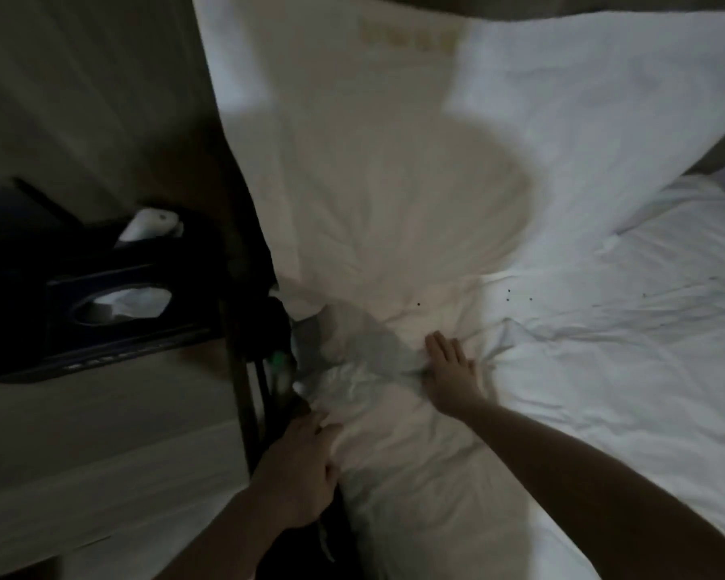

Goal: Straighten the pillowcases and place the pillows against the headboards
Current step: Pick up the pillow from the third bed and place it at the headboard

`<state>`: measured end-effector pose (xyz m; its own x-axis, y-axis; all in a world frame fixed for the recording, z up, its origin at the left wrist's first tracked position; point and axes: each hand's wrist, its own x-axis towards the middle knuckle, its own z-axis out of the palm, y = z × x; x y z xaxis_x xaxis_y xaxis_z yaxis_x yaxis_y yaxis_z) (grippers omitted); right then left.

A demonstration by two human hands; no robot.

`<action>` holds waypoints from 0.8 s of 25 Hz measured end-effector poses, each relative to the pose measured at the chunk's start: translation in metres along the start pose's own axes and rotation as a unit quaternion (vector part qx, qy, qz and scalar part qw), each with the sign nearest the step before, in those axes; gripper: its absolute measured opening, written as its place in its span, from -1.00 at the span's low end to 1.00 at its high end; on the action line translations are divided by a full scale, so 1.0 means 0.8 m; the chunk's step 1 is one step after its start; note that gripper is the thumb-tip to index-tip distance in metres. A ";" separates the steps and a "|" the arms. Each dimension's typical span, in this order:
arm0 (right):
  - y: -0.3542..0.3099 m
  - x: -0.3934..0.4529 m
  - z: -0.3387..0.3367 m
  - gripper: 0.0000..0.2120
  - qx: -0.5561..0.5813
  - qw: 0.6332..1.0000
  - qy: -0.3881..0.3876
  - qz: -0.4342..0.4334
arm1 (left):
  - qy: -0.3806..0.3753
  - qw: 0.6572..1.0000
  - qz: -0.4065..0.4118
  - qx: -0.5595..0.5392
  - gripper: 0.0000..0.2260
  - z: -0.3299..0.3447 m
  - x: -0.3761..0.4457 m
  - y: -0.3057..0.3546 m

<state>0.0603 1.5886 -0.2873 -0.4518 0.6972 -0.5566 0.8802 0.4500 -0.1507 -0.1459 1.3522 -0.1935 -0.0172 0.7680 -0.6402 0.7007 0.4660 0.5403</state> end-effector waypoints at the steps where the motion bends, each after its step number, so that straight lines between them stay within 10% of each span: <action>1: -0.022 -0.020 -0.016 -0.29 0.050 0.998 -0.024 0.005 | 0.001 1.000 -0.007 0.001 -0.46 -0.024 -0.033 0.010; 8: -0.170 -0.275 -0.117 -0.42 0.422 0.906 -0.018 0.007 | 0.034 0.999 0.011 -0.021 -0.61 -0.174 -0.213 0.068; 20: -0.253 -0.626 -0.221 -0.76 0.645 0.744 0.138 0.109 | 0.015 0.982 0.120 -0.143 -0.64 -0.210 -0.386 0.092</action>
<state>0.0824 1.2468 0.1662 -0.1346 0.8434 -0.5202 0.2639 -0.4755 -0.8392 -0.2090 1.2232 0.1362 0.1000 0.8815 -0.4615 0.4576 0.3711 0.8080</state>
